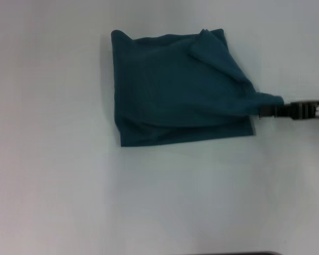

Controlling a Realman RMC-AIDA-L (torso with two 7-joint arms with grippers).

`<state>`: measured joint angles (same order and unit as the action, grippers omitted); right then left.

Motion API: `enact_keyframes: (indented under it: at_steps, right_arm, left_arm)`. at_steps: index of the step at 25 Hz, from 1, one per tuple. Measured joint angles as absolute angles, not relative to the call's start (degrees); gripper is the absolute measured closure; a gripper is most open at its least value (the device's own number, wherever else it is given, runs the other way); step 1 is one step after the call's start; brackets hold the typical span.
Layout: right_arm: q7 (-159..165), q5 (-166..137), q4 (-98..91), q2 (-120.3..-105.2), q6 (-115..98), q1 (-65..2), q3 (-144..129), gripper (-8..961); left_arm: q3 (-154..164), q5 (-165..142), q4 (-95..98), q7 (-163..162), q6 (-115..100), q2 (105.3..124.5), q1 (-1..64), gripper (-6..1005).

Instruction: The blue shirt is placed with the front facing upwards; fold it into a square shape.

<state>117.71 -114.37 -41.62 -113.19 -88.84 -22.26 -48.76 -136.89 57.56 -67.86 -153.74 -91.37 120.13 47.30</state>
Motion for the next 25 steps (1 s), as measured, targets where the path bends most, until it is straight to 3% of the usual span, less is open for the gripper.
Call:
enact_keyframes:
  at_steps: [6, 9, 16, 25]
  right_arm:
    - [124.06, -114.25, -41.76, -111.52, -91.98, -30.48, -46.32, 923]
    - [125.89, -114.24, -42.72, -111.43, -93.52, -35.06, -44.84, 830]
    - [128.42, -114.20, -45.31, -112.18, -93.11, -41.62, -44.45, 564]
    - [132.23, -114.06, -49.69, -112.09, -94.16, -42.29, -42.21, 276]
  left_arm:
    - [-140.76, 64.97, -60.36, -155.40, -94.35, 116.13, 39.02, 78]
    - [-141.53, 66.83, -57.19, -154.82, -96.09, 115.27, 35.94, 46]
    - [-141.13, 65.45, -54.78, -153.07, -96.21, 115.21, 31.71, 47]
    - [-136.40, 57.90, -50.09, -150.81, -87.16, 116.45, 32.94, 47]
